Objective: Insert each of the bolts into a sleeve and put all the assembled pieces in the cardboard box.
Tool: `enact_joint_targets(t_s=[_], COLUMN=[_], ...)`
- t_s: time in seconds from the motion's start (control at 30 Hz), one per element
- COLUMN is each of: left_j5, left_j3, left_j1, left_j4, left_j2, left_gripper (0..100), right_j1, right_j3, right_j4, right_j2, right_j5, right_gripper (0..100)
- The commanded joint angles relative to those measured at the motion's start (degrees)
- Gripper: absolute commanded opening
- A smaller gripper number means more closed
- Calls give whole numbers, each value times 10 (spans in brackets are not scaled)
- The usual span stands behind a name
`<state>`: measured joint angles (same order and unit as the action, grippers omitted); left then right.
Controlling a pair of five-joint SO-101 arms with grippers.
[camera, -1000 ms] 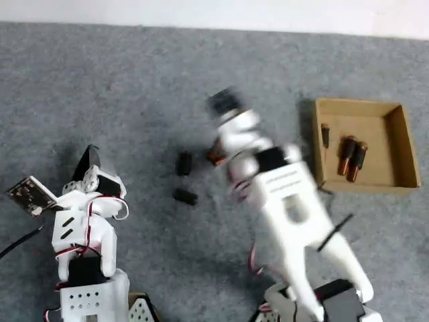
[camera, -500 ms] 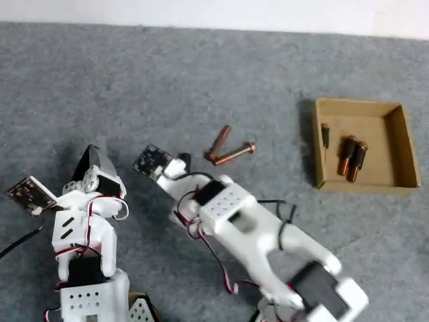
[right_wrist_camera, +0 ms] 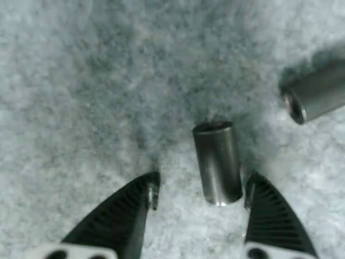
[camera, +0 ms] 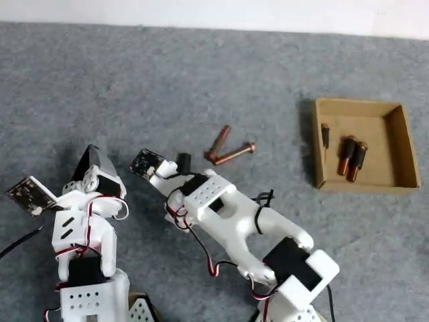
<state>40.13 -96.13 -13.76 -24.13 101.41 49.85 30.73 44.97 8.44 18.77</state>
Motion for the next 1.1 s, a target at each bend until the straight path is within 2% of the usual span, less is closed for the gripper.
enact_joint_targets(t_s=[0.0,0.13,0.4,0.53,0.63,0.8,1.07], left_j5=[3,3,3,3,3,4,4], left_j3=[-11,-11,-11,-11,-11,-11,-11], left_j1=[-5,-6,-6,-6,-6,-6,-3], left_j4=[14,14,14,14,14,14,14], left_j2=[7,7,7,7,7,7,7], left_gripper=[6,6,6,6,6,6,6], right_j1=[-8,-23,-56,-69,-69,-86,-203], right_j3=[-25,-24,-24,-23,-17,109,347], right_j4=[-44,-74,-76,-47,-36,-29,-63], right_j2=[15,32,35,8,-84,-317,-699], right_j5=[6,6,4,5,5,3,2], right_gripper=[228,207,0,3,3,3,4])
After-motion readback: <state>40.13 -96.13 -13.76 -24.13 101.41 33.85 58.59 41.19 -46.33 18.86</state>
